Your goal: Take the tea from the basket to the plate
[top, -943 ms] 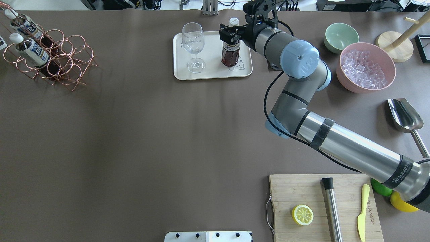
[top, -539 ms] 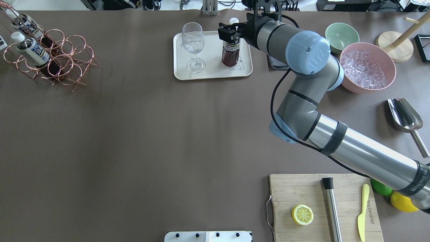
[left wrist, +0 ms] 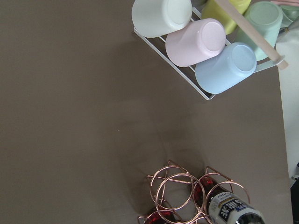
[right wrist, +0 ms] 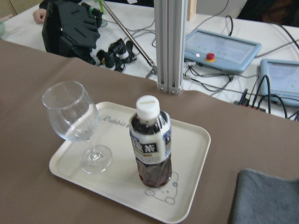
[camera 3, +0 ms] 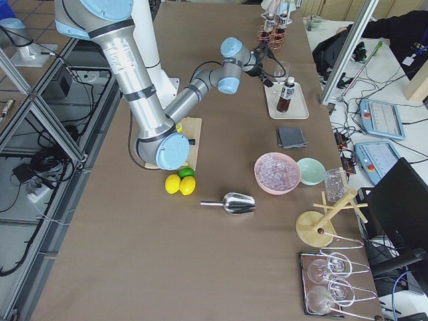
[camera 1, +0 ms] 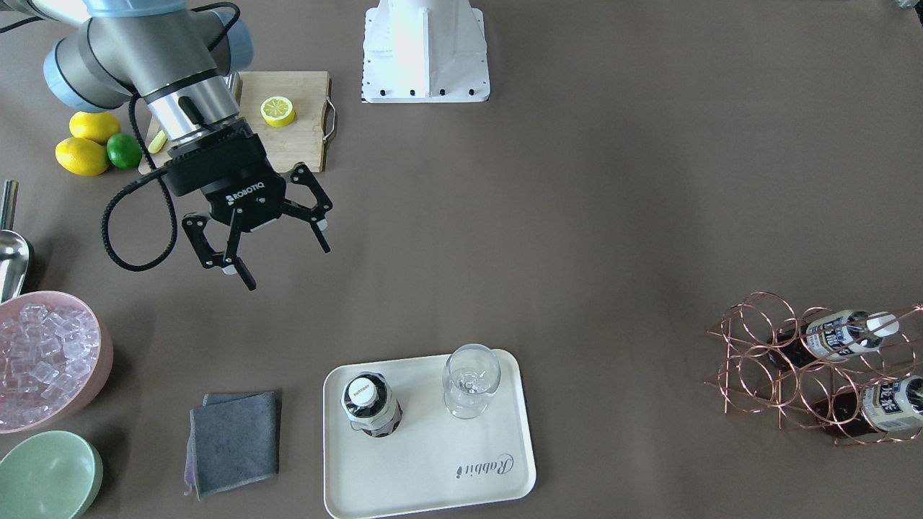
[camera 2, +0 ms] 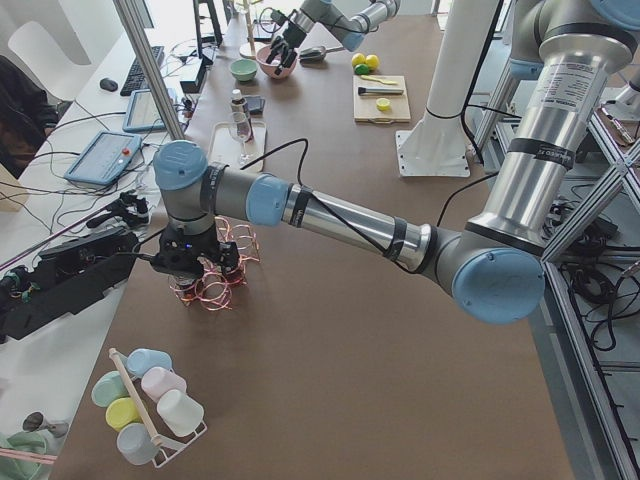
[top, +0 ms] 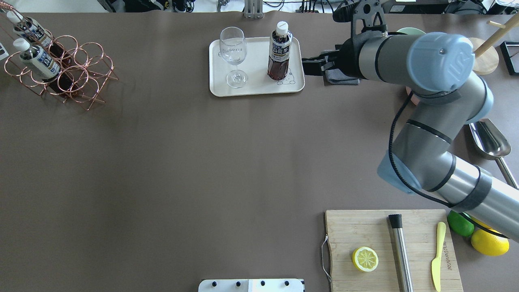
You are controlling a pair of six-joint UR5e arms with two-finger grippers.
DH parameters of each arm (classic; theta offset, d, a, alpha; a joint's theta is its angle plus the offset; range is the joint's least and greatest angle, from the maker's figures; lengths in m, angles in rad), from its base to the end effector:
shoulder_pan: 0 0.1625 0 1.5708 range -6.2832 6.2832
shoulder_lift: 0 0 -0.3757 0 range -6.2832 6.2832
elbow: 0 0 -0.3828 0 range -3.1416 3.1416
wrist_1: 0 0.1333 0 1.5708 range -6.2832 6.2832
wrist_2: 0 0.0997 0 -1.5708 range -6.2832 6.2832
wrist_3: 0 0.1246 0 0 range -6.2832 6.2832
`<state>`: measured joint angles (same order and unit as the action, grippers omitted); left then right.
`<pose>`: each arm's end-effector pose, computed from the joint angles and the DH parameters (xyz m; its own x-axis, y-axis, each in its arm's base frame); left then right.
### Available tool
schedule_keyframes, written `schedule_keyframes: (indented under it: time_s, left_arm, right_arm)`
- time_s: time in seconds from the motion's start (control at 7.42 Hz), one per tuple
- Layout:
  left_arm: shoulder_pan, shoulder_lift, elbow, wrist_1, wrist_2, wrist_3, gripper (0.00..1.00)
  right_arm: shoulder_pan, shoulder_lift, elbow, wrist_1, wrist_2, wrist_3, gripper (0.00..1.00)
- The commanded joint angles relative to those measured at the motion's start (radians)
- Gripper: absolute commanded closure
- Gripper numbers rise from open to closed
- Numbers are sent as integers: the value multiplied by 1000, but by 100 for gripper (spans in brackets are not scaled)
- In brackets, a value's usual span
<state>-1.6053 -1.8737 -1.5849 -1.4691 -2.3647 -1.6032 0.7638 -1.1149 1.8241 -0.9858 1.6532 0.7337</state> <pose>-0.0648 -0.5900 0.4658 -0.0565 -0.9800 -0.1910 0.7044 0.0964 -0.7032 -0.3501 -0.5057 0.1885 0.6016 -0.4488 0.6609 -0.2768 0.6589 0.6994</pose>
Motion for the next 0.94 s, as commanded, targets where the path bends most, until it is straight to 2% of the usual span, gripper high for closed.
schedule_keyframes:
  time_s: [0.0, 0.13, 0.27, 0.4, 0.54, 0.67, 0.81]
  left_arm:
    - [1, 114, -119, 22, 4, 244, 2]
    - [1, 151, -163, 47, 4, 358, 2]
    - [-2, 194, -222, 73, 5, 427, 2]
    - [-1, 240, -260, 85, 2, 569, 2]
    - [7, 249, -288, 157, 4, 689, 2]
    - [10, 243, -309, 243, 5, 785, 2]
    - [13, 248, -320, 280, 8, 866, 2]
  right_arm:
    - [156, -226, 37, -66, 347, -14, 0]
    - [196, -296, 32, -106, 449, -16, 0]
    - [210, -356, 29, -179, 488, -23, 0]
    - [238, -383, 11, -289, 491, -86, 0]
    - [297, -385, -8, -438, 529, -161, 0]
    - [399, -375, -59, -561, 613, -237, 0]
    - [495, -382, -133, -614, 651, -399, 0]
